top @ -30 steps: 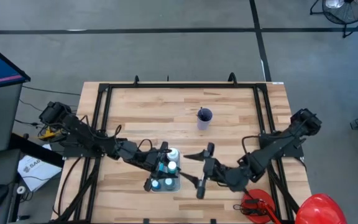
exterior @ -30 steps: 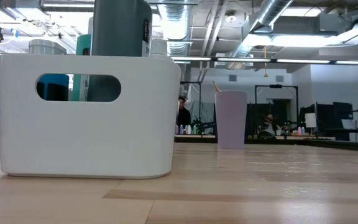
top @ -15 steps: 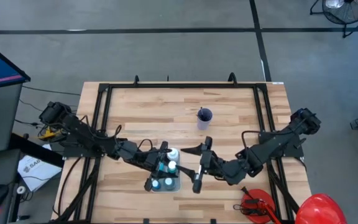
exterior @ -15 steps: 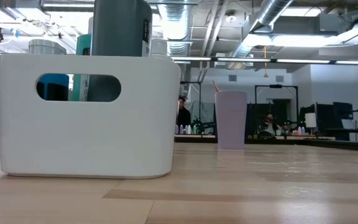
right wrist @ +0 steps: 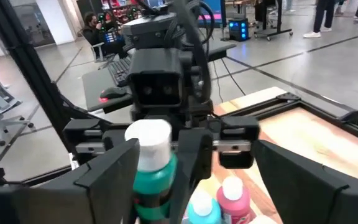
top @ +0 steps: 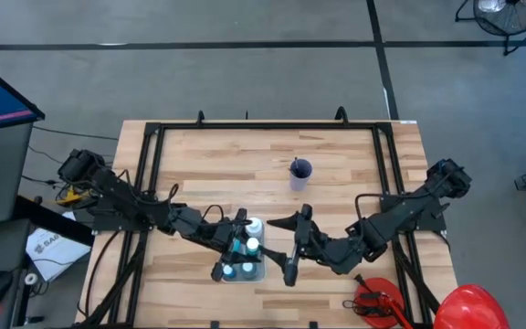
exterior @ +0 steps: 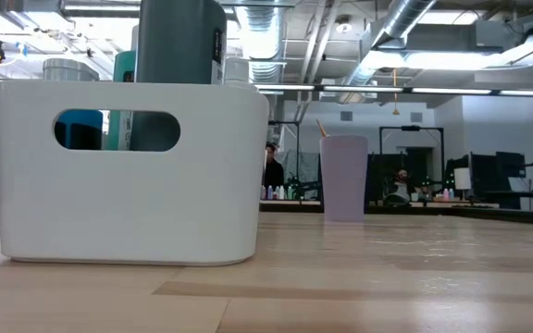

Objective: Pick & Place Paint Supplies
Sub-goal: Put the black and green paint bottle into the white bin

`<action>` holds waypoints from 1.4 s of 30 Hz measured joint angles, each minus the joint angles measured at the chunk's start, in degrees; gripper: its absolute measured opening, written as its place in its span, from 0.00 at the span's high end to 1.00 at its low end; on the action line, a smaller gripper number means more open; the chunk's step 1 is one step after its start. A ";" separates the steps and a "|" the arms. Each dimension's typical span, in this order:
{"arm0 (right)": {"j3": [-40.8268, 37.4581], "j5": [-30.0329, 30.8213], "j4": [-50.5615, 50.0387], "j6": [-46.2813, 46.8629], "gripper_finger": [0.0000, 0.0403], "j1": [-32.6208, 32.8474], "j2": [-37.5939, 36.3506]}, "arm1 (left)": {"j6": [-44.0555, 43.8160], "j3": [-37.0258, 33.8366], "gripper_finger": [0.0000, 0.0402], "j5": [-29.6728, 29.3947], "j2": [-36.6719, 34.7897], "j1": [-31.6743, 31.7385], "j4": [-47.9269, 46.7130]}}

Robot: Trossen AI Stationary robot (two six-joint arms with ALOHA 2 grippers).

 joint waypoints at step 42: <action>14.19 -24.33 -22.39 5.13 0.18 -7.23 2.51 | -0.24 0.02 0.71 0.11 -0.02 0.02 -0.85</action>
